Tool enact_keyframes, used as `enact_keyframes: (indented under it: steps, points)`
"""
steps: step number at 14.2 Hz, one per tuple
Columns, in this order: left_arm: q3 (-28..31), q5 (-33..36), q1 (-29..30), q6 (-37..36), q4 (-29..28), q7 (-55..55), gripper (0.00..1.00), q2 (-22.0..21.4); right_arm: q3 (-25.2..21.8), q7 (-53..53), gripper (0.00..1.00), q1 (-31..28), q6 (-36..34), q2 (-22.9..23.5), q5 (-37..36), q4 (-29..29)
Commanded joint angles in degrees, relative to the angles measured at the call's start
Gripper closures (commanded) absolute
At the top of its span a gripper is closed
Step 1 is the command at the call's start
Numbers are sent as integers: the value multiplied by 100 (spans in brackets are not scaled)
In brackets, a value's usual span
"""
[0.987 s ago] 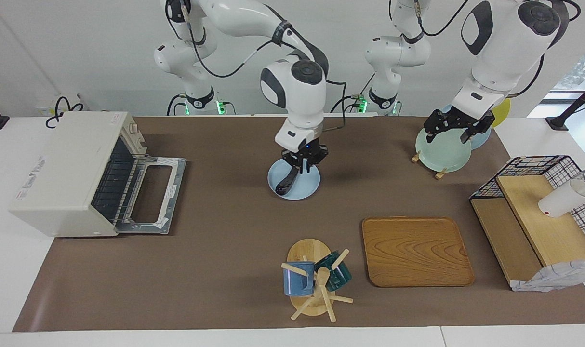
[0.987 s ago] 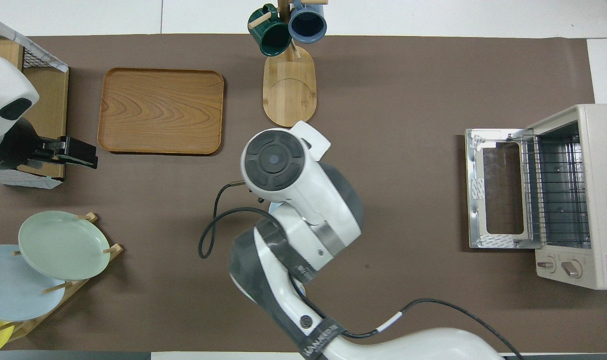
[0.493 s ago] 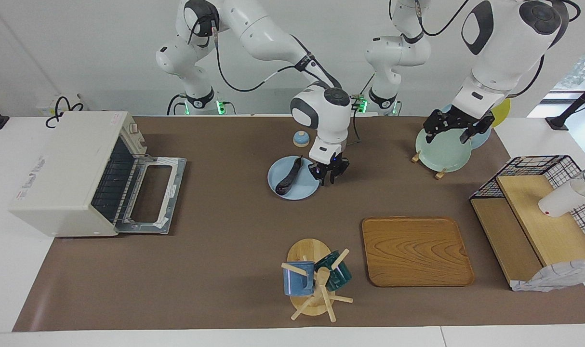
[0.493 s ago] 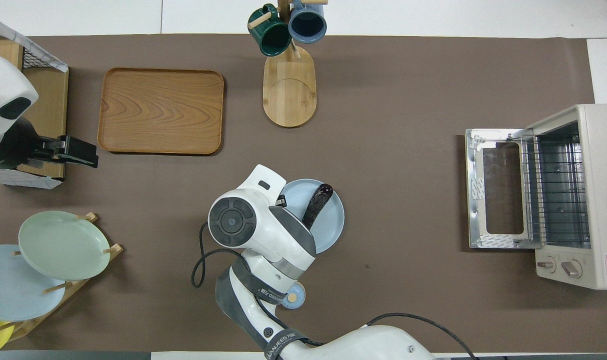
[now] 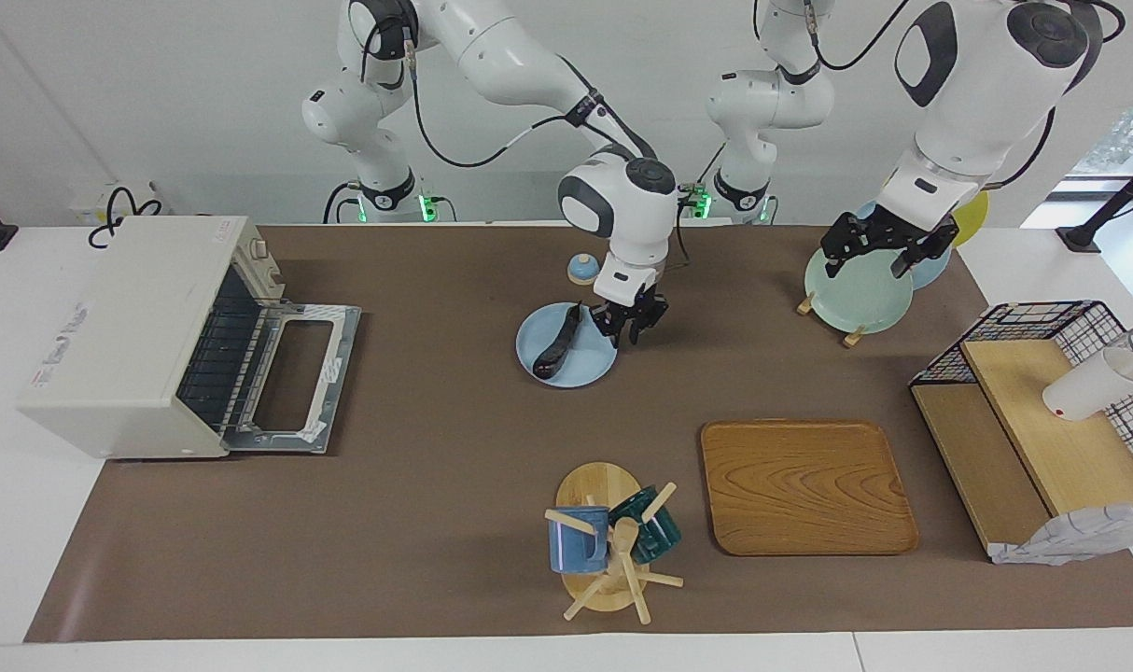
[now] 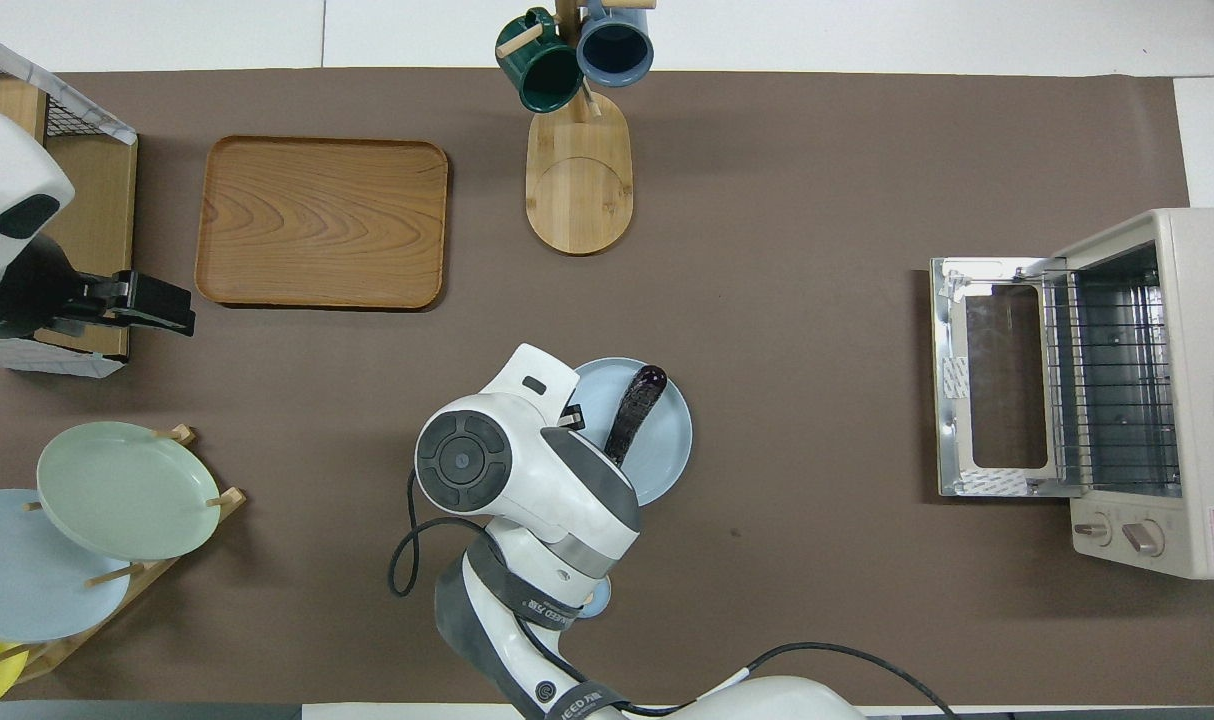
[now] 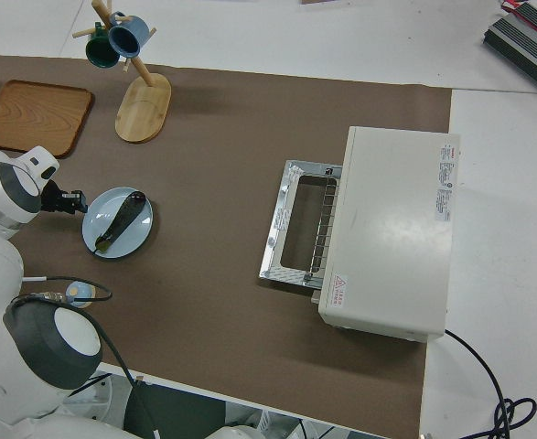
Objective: Put eggplant into oven
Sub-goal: 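Grasp the eggplant on the blue plate with the right gripper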
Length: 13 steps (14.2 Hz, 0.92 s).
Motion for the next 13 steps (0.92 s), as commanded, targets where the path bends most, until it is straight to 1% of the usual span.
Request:
enact_keyframes:
  steps: [1,3,4,5,6,7,8,11,12,13]
  points:
    - [31,5,-30,3,-91,-25,0,-73,-15,289,65,17,68,-180,-113,-352]
    - [14,5,-4,3,-91,-17,0,-81,-15,404,68,26,384,-250,-104,-625]
    - [14,5,5,3,-91,27,0,-99,-6,404,71,26,403,-251,-104,-652]
    - [22,5,23,21,-91,27,0,-116,-6,404,80,26,394,-259,-104,-652]
    - [22,5,23,12,-99,10,0,-125,-15,404,96,70,342,-259,-104,-652]
    - [31,5,23,12,-99,1,0,-143,-15,396,100,105,237,-268,-104,-635]
    - [23,5,23,12,-108,10,0,-160,-24,387,100,105,-8,-268,-147,-548]
    - [40,5,23,47,-108,1,0,-160,-67,352,100,-26,-1473,-268,-866,128]
    - [40,5,23,39,-108,1,0,-160,-94,308,100,-174,-1748,-390,-1008,113]
    - [40,5,23,47,-108,1,0,-160,-94,203,100,-454,-1846,-678,-1079,-62]
